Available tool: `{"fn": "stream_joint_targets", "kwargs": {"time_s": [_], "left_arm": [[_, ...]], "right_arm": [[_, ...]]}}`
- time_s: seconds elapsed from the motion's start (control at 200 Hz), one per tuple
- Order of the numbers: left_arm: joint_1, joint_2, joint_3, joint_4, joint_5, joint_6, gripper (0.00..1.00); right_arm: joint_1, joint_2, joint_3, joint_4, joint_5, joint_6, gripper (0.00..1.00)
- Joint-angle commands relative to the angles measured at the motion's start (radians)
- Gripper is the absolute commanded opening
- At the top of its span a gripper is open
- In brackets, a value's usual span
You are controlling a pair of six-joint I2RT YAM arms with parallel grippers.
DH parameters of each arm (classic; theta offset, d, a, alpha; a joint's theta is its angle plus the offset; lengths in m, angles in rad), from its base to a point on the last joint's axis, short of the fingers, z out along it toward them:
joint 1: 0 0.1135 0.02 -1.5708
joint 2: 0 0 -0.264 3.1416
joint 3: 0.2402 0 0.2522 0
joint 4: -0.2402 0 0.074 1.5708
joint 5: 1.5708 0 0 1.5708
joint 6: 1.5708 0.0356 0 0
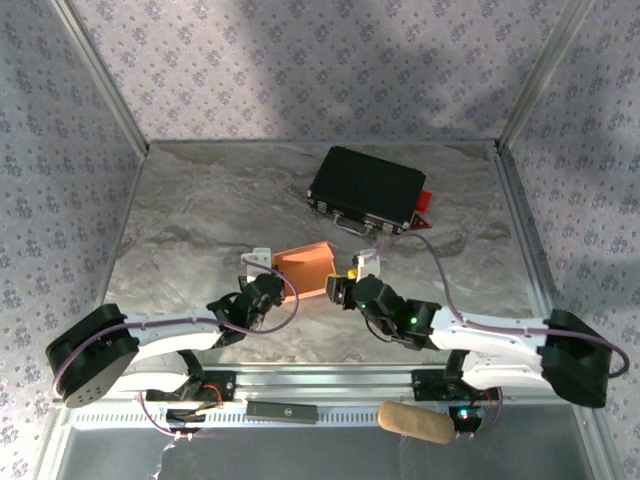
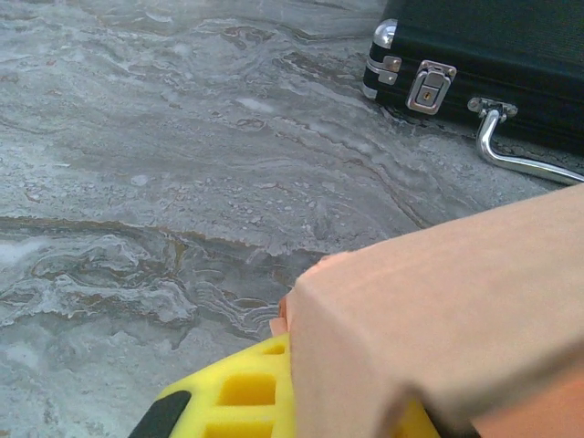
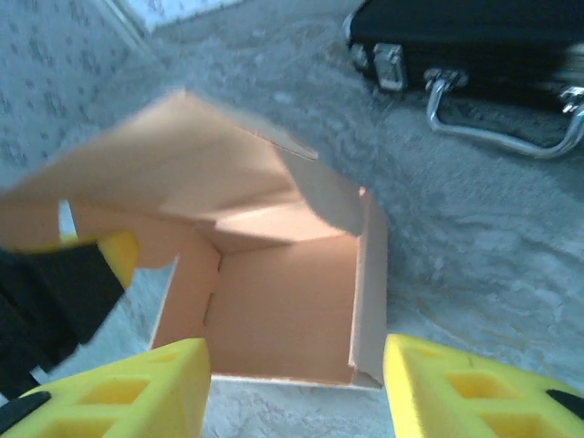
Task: Fold the paper box
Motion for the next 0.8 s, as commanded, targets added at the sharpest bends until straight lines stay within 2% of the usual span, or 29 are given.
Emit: {"fn": "stream_joint_targets", "kwargs": {"time_s": [0.0, 0.11, 0.19, 0.31, 0.525, 0.795], "left_arm": [[-0.007, 0.02, 0.01, -0.029, -0.023, -0.004, 0.0], [-0.009, 0.029, 0.017, -0.03, -0.025, -0.005, 0.0], [-0.012, 0.034, 0.023, -0.033, -0.028, -0.004, 0.0], [-0.016, 0.044, 0.037, -0.038, -0.034, -0.001, 0.0], [-0.026, 0.055, 0.052, -0.056, -0.063, -0.018, 0.0], [-0.03, 0.053, 0.067, -0.076, -0.066, -0.055, 0.0]], "right_arm": [[-0.057, -0.027, 0.109, -0.194, 0.035, 0.132, 0.51], [-0.202, 0.053, 0.245, -0.304, -0.078, 0.19, 0.5], [-0.309, 0.133, 0.355, -0.358, -0.208, 0.216, 0.57], [-0.381, 0.215, 0.479, -0.395, -0.309, 0.272, 0.67], [-0.44, 0.447, 0.708, -0.599, -0.528, 0.424, 0.66], [-0.434, 0.517, 0.599, -0.457, -0.623, 0.563, 0.63]]}}
